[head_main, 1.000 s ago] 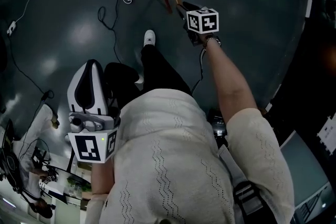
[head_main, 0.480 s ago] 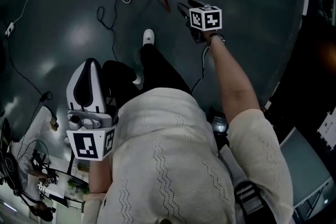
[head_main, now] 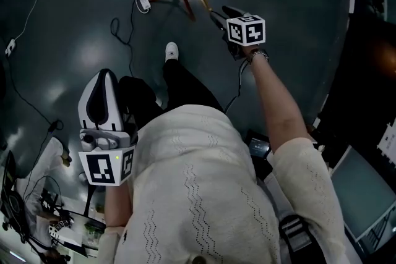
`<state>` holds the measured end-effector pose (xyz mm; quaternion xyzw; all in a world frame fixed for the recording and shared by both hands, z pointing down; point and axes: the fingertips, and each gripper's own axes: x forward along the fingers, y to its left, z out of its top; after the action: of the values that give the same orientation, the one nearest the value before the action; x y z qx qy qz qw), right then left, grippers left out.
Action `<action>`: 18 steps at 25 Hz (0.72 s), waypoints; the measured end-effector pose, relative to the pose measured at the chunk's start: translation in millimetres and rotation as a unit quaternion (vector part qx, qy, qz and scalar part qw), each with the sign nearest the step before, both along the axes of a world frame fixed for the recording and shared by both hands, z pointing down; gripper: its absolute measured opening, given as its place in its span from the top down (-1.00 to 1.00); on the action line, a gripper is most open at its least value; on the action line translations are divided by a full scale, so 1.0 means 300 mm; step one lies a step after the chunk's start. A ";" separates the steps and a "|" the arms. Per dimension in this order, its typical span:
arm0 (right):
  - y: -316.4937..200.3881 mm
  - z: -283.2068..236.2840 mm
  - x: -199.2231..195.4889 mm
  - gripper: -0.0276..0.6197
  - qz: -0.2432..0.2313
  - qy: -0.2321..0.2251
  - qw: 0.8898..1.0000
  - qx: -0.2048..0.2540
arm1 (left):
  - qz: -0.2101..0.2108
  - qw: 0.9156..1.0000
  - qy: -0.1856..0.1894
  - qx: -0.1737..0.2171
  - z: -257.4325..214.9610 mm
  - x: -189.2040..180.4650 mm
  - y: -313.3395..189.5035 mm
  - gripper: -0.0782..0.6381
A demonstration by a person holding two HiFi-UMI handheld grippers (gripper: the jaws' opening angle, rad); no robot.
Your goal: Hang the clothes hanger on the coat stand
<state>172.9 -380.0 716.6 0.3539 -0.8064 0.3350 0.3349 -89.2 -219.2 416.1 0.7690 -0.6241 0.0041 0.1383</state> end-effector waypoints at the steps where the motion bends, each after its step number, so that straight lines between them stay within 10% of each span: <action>1: 0.008 -0.022 0.007 0.29 0.003 -0.005 1.000 0.008 | 0.003 1.000 0.000 0.001 0.000 0.007 0.002 0.75; 12: 0.158 -0.548 -0.061 0.33 0.091 -0.159 0.977 0.111 | 0.034 0.999 -0.006 0.006 -0.021 0.077 -0.025 0.75; 14: 0.192 -0.689 -0.115 0.79 0.098 -0.192 0.967 0.137 | 0.041 0.999 -0.008 0.008 -0.028 0.094 -0.035 0.75; 18: 0.235 -0.924 -0.234 0.86 0.079 -0.266 0.946 0.166 | 0.053 0.998 -0.007 0.016 -0.046 0.122 -0.082 0.75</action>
<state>102.8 -309.4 439.4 0.3647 -0.8800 0.3038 0.0176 -52.5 -243.7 402.2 0.8030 -0.5834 0.0066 0.1212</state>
